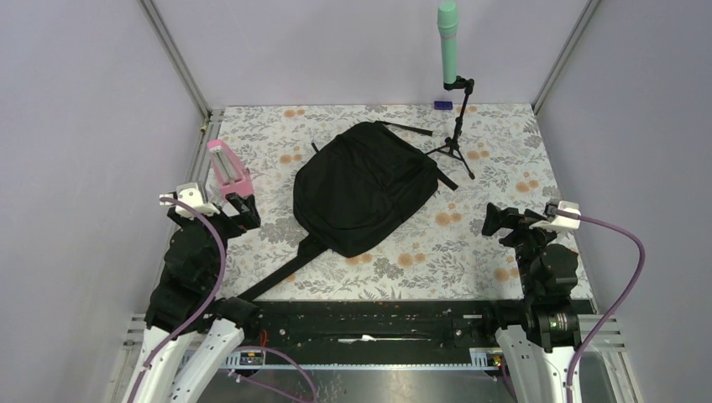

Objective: Pack the student bag
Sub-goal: Reset both arms

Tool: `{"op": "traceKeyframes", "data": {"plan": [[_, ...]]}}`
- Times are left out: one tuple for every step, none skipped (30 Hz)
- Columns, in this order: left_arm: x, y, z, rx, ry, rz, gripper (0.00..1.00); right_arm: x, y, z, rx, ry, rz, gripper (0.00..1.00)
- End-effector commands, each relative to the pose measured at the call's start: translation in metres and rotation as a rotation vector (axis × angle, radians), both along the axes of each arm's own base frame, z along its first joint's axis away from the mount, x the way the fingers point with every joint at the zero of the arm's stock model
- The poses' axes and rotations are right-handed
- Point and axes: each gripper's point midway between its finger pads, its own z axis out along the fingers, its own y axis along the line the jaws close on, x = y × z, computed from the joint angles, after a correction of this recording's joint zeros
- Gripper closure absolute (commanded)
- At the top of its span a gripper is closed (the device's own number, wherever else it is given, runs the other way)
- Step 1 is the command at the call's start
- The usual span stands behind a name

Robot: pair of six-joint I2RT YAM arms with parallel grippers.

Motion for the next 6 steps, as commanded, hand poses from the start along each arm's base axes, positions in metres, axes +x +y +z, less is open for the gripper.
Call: {"op": "traceKeyframes", "data": {"plan": [[0.002,0.0062,0.0075,-0.006,-0.024,0.04,0.01,0.0003,-0.0041,0.0218,-0.013,-0.07,-0.018,0.0],[0.0023,0.0067,0.0067,-0.002,-0.021,0.042,0.01,0.0005,-0.0042,0.0209,-0.014,-0.068,-0.019,0.0],[0.0025,0.008,0.0061,0.006,-0.017,0.049,0.01,0.0005,-0.0044,0.0205,-0.013,-0.066,-0.02,0.0],[0.003,0.0098,0.0049,0.013,-0.007,0.06,0.01,0.0006,-0.005,0.0203,-0.013,-0.065,-0.024,0.0],[0.0028,0.012,0.0046,0.015,0.003,0.073,0.01,0.0007,-0.0059,0.0198,-0.011,-0.062,-0.029,0.0],[0.0032,0.0131,0.0037,0.017,0.011,0.082,0.01,0.0008,-0.0068,0.0189,-0.01,-0.058,-0.035,0.0]]}}
